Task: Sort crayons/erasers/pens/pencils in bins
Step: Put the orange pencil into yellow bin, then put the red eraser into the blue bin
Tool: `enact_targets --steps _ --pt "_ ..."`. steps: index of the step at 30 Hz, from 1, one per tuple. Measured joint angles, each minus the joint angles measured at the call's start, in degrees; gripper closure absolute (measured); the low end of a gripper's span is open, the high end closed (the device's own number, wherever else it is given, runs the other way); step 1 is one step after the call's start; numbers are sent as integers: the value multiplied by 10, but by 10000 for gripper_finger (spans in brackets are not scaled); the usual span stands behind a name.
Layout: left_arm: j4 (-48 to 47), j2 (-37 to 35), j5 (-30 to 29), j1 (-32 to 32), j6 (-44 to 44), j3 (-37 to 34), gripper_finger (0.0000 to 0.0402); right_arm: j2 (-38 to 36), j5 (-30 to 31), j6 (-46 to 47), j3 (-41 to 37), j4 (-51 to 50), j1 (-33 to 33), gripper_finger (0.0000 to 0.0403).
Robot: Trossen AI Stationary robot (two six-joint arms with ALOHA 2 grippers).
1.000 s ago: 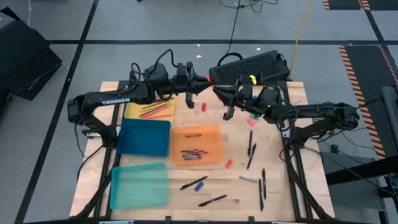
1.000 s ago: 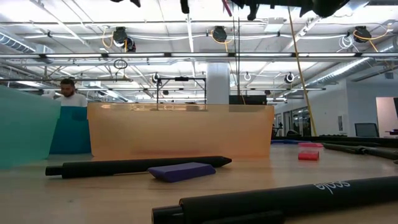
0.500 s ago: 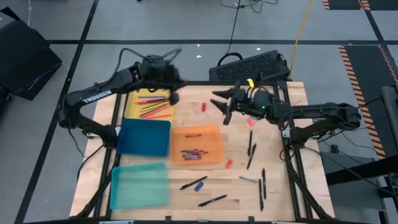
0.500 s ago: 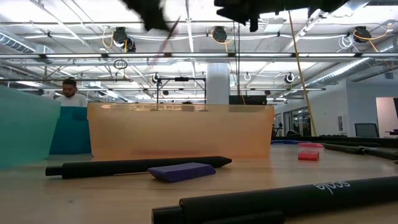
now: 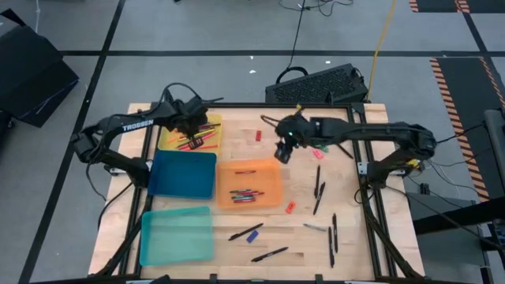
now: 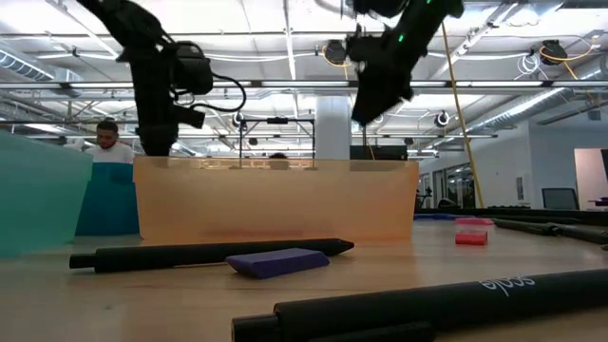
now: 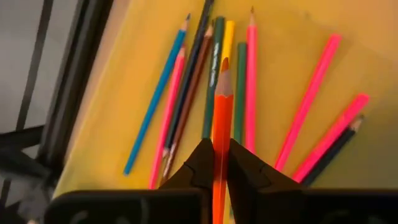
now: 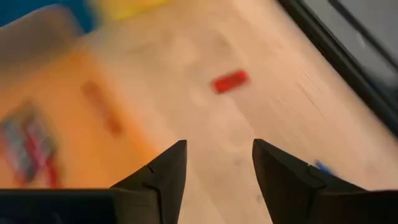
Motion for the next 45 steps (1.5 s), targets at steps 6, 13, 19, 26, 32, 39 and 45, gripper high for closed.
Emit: enact_targets --steps 6,13,19,26,32,39,45 --pt "49 0 -7 -1 1 -38 326 116 -26 152 50 68 -44 226" --pt "29 0 -28 -1 20 -33 195 297 -11 320 233 -5 -53 226" --pt "-34 -33 -29 -1 14 -5 130 378 1 459 293 -44 -66 227" --pt "-41 -113 -26 -1 -3 -4 140 422 24 497 293 -32 -82 227" --pt "-42 -157 -24 0 7 -3 157 441 14 499 296 -55 -84 241" --pt "-17 -175 6 0 -6 -3 158 443 39 490 294 -109 -75 306" --pt "31 -177 94 0 -46 -3 158 436 36 502 294 -108 -75 354"
